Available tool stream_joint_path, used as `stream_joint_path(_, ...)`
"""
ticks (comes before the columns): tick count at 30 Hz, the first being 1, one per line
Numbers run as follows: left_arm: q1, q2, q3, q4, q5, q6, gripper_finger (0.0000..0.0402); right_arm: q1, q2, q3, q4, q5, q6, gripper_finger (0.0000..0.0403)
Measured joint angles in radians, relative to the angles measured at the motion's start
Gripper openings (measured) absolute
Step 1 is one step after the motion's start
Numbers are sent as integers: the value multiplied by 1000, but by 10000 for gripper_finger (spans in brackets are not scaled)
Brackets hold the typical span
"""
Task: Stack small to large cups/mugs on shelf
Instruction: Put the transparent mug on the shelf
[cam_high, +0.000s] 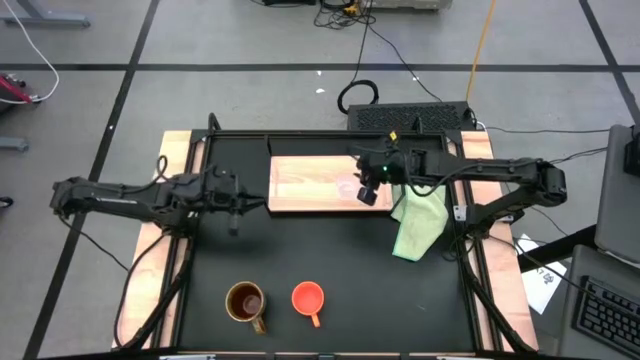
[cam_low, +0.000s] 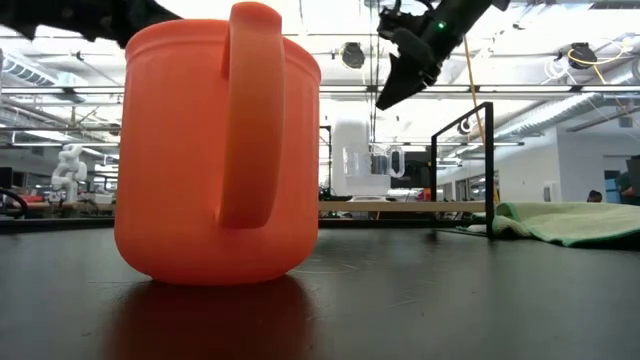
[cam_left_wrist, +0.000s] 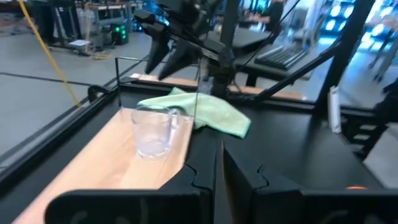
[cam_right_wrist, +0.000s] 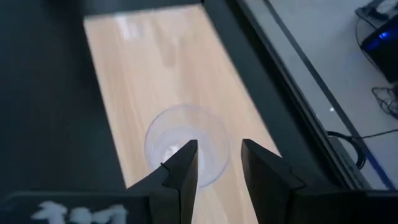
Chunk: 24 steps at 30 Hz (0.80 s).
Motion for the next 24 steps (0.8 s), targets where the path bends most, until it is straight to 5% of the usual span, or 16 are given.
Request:
stream_joint_path(9, 33, 253, 183, -8, 12, 37, 26, 43, -94, -67, 35, 0, -37, 116)
stream_joint_path(15, 65, 311, 223, -11, 108, 50, 26, 51, -347, -268, 247, -11, -41, 116)
stream_joint_path(24, 117, 332, 242, 47, 200, 81, 26, 57, -695, -496, 299, -24, 28, 116)
